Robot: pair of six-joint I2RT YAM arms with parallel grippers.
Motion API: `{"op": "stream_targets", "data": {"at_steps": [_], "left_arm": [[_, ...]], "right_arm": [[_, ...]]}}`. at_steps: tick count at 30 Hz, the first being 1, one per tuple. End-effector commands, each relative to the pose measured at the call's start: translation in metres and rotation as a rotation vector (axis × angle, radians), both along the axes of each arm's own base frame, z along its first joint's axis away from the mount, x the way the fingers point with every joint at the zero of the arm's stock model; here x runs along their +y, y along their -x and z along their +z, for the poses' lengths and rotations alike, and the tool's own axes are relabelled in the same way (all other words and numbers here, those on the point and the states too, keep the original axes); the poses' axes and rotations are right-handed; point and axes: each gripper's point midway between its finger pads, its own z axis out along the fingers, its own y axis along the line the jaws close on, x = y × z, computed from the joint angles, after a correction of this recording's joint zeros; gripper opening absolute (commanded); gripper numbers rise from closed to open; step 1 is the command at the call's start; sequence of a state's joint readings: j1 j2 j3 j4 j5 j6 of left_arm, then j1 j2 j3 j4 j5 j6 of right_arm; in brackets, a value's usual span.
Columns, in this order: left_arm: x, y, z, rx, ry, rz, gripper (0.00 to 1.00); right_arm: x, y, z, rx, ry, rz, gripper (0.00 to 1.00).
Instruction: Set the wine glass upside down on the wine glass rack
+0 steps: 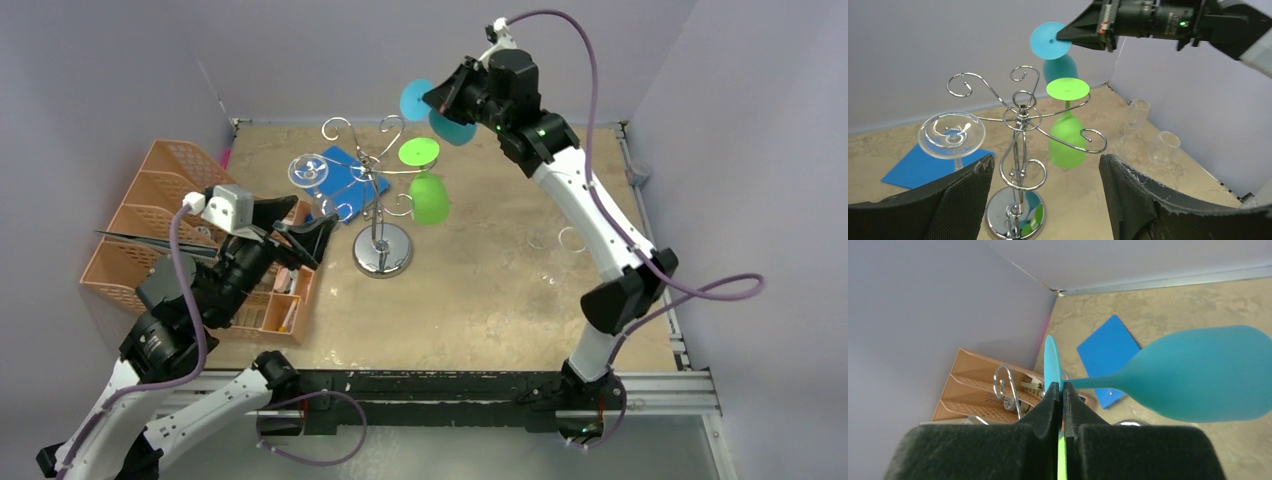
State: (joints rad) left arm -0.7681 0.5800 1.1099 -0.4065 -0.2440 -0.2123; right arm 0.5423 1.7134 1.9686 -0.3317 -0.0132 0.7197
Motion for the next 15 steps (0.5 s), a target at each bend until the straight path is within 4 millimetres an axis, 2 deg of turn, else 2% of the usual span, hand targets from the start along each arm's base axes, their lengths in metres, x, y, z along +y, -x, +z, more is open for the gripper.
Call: {"op": "stream_targets", "data": {"at_steps": [1, 7, 15], "left_arm": [[0.01, 0.016, 0.027, -0.108, -0.025, -0.026, 0.75], [0.01, 0.028, 0.034, -0.143, -0.017, -0.076, 0.75], [0.006, 0.029, 0.03, -0.128, -0.018, -0.098, 0.75]], "right_arm": [[0.031, -0.005, 0.037, -0.068, -0.105, 0.124, 0.0], [0.066, -0.006, 0.032, -0.03, -0.168, 0.272, 0.0], [0.081, -0.008, 0.019, 0.031, -0.152, 0.34, 0.0]]}}
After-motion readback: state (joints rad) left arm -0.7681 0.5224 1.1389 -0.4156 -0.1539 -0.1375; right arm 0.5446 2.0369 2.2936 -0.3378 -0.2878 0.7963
